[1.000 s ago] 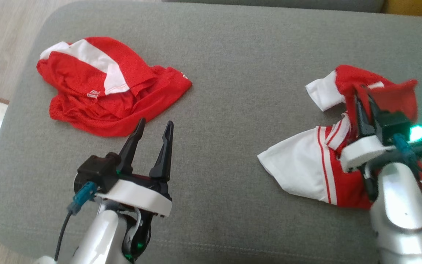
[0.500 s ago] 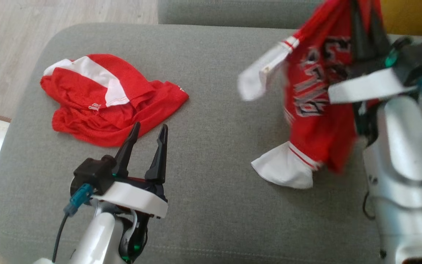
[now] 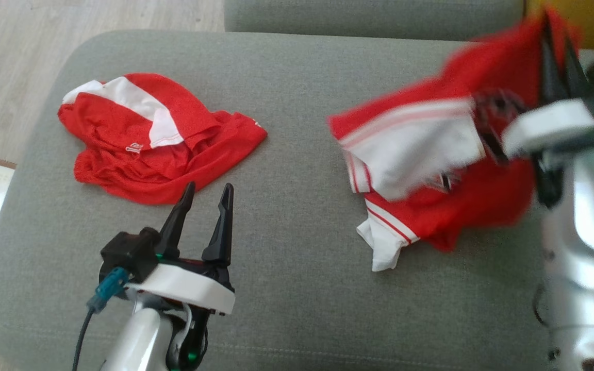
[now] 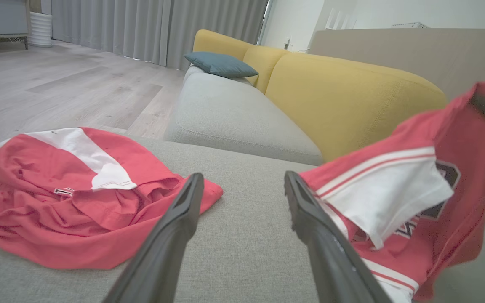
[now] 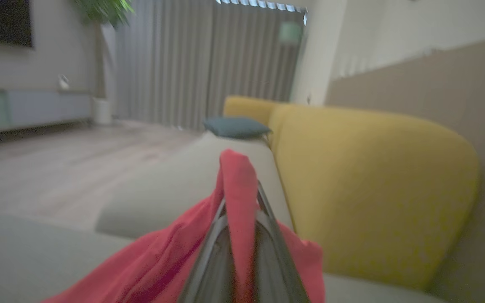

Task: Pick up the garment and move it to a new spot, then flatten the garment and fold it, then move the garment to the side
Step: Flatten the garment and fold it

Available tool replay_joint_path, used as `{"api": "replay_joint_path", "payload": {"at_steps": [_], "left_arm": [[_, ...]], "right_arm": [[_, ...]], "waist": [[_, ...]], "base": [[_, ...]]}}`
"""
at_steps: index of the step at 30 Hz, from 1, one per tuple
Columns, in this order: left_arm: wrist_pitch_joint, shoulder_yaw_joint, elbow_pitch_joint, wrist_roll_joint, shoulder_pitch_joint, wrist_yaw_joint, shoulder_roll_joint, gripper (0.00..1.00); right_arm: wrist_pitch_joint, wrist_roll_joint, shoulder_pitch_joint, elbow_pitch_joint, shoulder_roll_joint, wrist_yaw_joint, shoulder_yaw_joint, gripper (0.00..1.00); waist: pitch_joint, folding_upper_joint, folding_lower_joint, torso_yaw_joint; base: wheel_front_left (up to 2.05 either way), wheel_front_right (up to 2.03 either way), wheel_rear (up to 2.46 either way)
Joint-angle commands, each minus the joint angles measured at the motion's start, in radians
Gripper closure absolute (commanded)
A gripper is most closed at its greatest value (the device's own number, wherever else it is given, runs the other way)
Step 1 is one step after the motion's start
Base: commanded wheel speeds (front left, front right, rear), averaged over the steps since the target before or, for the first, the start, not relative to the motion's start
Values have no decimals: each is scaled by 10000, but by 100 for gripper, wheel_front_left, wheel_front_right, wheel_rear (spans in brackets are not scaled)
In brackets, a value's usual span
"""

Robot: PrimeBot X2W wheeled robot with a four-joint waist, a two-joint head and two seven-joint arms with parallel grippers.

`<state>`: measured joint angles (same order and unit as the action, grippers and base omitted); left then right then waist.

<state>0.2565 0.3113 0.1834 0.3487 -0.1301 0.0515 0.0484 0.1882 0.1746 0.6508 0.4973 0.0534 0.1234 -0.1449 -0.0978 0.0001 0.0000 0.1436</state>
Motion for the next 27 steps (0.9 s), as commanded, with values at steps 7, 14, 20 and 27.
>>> {"api": "replay_joint_path", "payload": {"at_steps": [7, 14, 20, 27], "left_arm": [[53, -341, -333, -58, -366, -31, 18, 0], [53, -458, -337, -120, -368, -17, 18, 0], [53, -613, -501, -91, -287, -91, 18, 0], [53, -677, -675, -195, -100, -123, 18, 0]], "right_arm": [[144, 1173, -489, 820, -32, 73, -1923, 0], [704, 17, -1465, -46, -32, 73, -1104, 0], [731, -1665, -3816, -2635, -32, 73, 851, 0], [734, -2414, -5939, -4398, -32, 73, 1458, 0]], "waist": [[-172, -1, 0, -365], [-34, -1, 0, -884], [185, -1, 0, -1418], [529, -1, 0, -1758]], "base": [[0, 0, 0], [0, 0, 0], [0, 0, 0], [0, 0, 0]]}}
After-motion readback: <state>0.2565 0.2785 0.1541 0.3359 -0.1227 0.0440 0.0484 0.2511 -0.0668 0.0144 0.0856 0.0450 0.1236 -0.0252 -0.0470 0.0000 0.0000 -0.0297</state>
